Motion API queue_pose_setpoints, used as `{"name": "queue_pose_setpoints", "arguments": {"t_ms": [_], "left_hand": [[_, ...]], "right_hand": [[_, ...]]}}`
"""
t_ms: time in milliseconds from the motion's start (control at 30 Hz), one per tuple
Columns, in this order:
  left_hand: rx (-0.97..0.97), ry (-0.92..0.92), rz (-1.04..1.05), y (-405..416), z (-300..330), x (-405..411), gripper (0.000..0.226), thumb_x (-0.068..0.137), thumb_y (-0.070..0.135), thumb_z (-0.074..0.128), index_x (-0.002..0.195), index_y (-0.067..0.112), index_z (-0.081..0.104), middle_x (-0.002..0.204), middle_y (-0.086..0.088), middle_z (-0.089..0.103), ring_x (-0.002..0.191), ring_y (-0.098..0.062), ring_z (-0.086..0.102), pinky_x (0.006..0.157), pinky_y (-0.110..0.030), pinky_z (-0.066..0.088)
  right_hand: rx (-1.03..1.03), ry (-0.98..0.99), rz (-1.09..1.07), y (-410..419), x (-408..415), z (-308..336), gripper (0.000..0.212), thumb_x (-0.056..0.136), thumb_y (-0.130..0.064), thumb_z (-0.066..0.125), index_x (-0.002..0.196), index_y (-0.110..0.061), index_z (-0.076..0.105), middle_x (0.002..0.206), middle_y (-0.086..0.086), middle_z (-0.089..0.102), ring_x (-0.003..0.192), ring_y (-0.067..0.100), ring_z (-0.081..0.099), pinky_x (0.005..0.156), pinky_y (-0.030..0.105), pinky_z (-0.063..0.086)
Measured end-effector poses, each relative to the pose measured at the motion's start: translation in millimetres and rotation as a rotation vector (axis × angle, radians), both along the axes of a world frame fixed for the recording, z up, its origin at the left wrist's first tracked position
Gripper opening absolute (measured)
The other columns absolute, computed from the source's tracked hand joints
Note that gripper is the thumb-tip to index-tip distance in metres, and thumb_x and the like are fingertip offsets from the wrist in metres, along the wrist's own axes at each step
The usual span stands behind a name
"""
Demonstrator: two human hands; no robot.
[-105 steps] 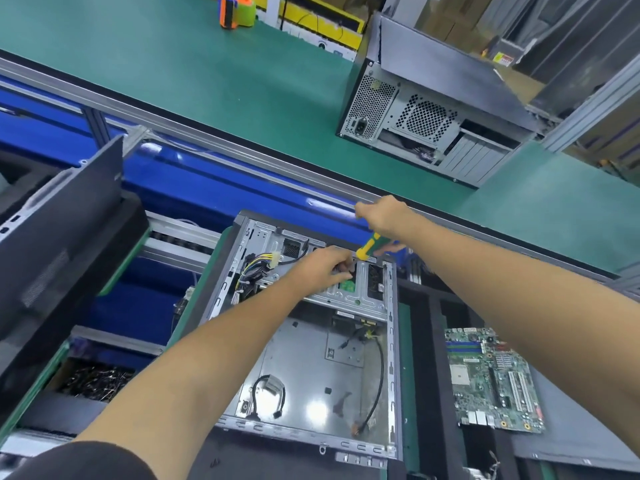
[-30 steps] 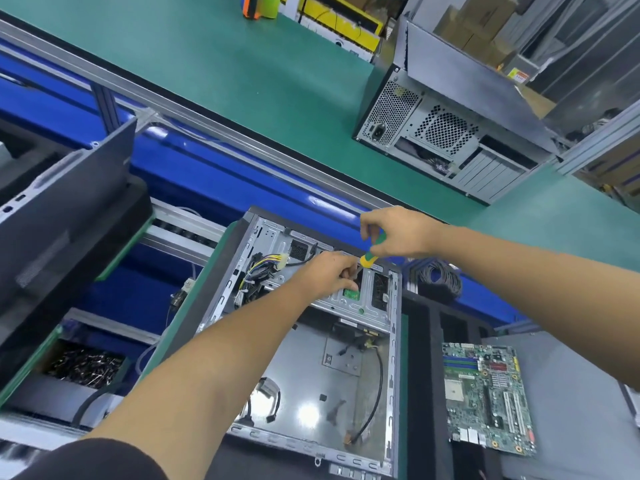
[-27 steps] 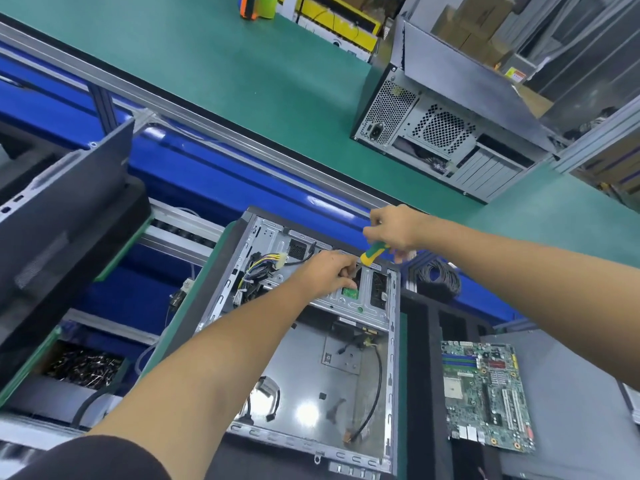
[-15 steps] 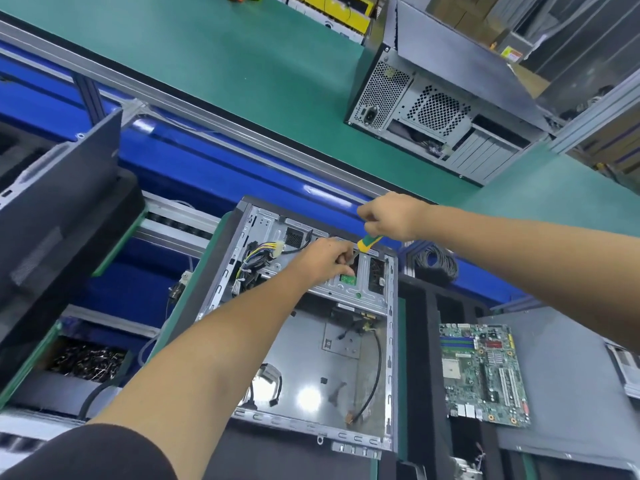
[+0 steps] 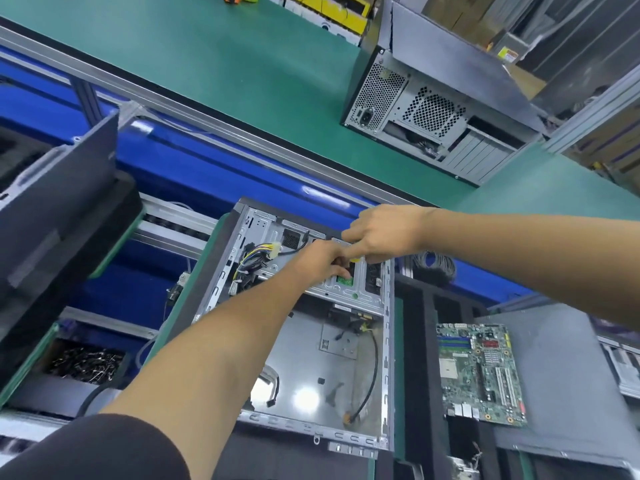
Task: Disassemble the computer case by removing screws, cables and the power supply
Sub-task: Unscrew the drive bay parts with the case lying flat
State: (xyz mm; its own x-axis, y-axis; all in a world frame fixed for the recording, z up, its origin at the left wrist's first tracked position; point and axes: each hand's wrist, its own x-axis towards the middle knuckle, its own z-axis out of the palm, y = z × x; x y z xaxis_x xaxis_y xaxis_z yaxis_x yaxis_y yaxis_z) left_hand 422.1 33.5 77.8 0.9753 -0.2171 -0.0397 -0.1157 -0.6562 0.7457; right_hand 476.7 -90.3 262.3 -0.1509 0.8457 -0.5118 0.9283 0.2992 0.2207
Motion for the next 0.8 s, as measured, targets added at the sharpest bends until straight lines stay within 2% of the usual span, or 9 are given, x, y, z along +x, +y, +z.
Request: {"name": "queue_pose_setpoints", "arguments": {"t_ms": [100,200,267,333,433,500,567,733,800], "left_hand": [[-0.005,-0.007,0.009,-0.8,0.7,-1.9,0.022,0.085,0.034,0.082,0.09,0.017,0.07,0.078,0.003,0.071,0.065,-0.006,0.06,0.063,-0.026,0.042],[-0.007,-0.03,0.021,-0.5,1.2,-3.4,0.025,0.084,0.035,0.083,0.091,0.017,0.068,0.075,0.005,0.067,0.061,-0.005,0.058,0.057,-0.017,0.039],[0.011,-0.045,0.029,-1.0,2.8,-4.5,0.025,0.084,0.035,0.084,0.089,0.018,0.066,0.071,0.009,0.063,0.061,-0.005,0.058,0.053,-0.012,0.034],[0.017,-0.049,0.024,-1.1,2.7,-4.8,0.025,0.084,0.034,0.084,0.087,0.02,0.064,0.068,0.012,0.061,0.061,-0.004,0.058,0.05,-0.008,0.031],[0.004,-0.04,0.02,-1.9,0.8,-3.4,0.023,0.084,0.033,0.084,0.088,0.021,0.065,0.071,0.014,0.062,0.062,-0.001,0.059,0.052,-0.008,0.035],[-0.011,-0.035,0.018,-1.8,-1.1,-2.1,0.025,0.083,0.035,0.085,0.089,0.02,0.066,0.074,0.013,0.065,0.064,-0.003,0.061,0.058,-0.019,0.044],[-0.003,-0.035,0.021,-1.2,-3.2,-0.9,0.029,0.082,0.037,0.085,0.09,0.018,0.066,0.076,0.013,0.066,0.066,-0.007,0.062,0.064,-0.027,0.05],[-0.028,-0.003,0.024,-2.2,-6.1,3.5,0.03,0.081,0.034,0.086,0.092,0.013,0.067,0.078,0.015,0.065,0.057,0.0,0.056,0.066,-0.03,0.052],[-0.035,0.017,0.02,-1.7,-6.3,3.3,0.025,0.083,0.034,0.085,0.091,0.017,0.068,0.079,0.012,0.067,0.055,0.001,0.054,0.066,-0.029,0.051]], "right_hand": [[0.034,0.031,-0.534,3.6,-10.5,-1.8,0.014,0.091,-0.029,0.062,0.1,-0.02,0.058,0.091,-0.005,0.058,0.072,0.021,0.055,0.058,0.032,0.036],[0.233,0.302,-1.325,10.0,-18.3,-4.6,0.012,0.084,-0.019,0.064,0.09,-0.009,0.059,0.078,0.004,0.07,0.062,0.019,0.071,0.052,0.031,0.048],[0.189,0.454,-1.77,15.6,-18.8,1.2,0.012,0.089,-0.014,0.059,0.088,-0.002,0.058,0.071,0.016,0.071,0.046,0.021,0.063,0.046,0.03,0.05],[0.077,0.416,-1.934,20.9,-20.0,8.9,0.015,0.092,-0.012,0.055,0.086,0.001,0.06,0.059,0.016,0.064,0.037,0.021,0.044,0.042,0.022,0.037],[0.015,0.205,-1.638,23.6,-21.0,14.0,0.016,0.095,-0.017,0.056,0.087,-0.005,0.062,0.066,0.012,0.063,0.046,0.023,0.052,0.046,0.023,0.037],[-0.018,0.134,-1.421,19.2,-20.5,13.8,0.016,0.098,-0.022,0.054,0.086,-0.011,0.056,0.081,0.009,0.065,0.068,0.026,0.058,0.056,0.028,0.044],[-0.023,0.129,-1.268,14.1,-17.2,12.6,0.017,0.098,-0.02,0.056,0.084,-0.014,0.048,0.083,0.006,0.059,0.079,0.027,0.053,0.068,0.036,0.045],[-0.07,0.092,-0.868,12.2,-13.7,11.6,0.02,0.094,-0.02,0.061,0.084,-0.023,0.044,0.07,-0.004,0.052,0.069,0.021,0.047,0.058,0.033,0.034],[-0.136,0.04,-0.68,16.0,-11.9,11.8,0.01,0.096,-0.021,0.057,0.092,-0.023,0.049,0.079,-0.001,0.059,0.072,0.022,0.052,0.057,0.032,0.031]]}}
